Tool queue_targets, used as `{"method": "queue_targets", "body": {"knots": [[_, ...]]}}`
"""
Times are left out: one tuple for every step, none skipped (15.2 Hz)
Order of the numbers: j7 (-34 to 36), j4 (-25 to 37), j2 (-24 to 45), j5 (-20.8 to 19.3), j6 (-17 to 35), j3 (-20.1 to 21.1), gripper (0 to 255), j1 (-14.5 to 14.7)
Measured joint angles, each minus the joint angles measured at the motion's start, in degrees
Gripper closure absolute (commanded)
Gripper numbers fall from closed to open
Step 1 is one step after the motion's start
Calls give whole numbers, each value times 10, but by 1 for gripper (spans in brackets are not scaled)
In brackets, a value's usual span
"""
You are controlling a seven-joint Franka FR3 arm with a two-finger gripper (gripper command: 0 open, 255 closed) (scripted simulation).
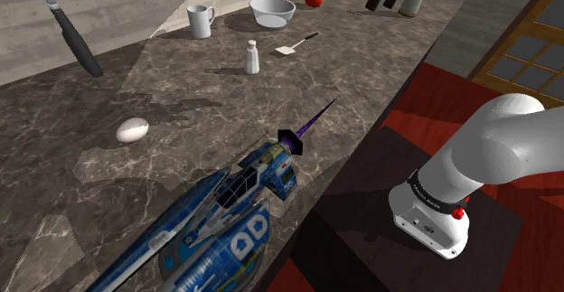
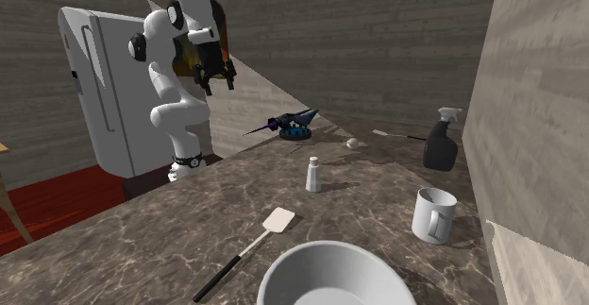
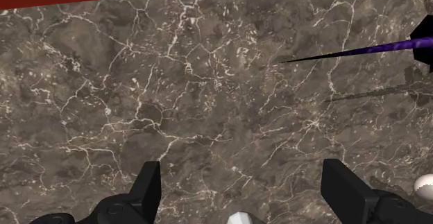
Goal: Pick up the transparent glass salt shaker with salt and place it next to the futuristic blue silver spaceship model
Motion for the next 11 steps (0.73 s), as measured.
{"method": "queue_targets", "body": {"knots": [[0, 0, 0, 0, 0, 0, 0, 0], [-3, -2, 6, 0, 9, -1, 0, 1], [-2, -5, 14, 3, 21, 2, 0, 3], [-5, -11, 27, 5, 41, 4, 0, 5], [-7, -11, 44, 7, 60, 5, 0, 8], [-8, -10, 62, 10, 80, 7, 0, 11], [-11, -10, 75, 11, 95, 8, 0, 13], [-12, -8, 91, 14, 111, 11, 0, 16], [-16, -8, 108, 16, 130, 11, 0, 18], [-18, -5, 127, 18, 149, 13, 0, 20], [-22, -1, 146, 20, 166, 13, 0, 22]]}}
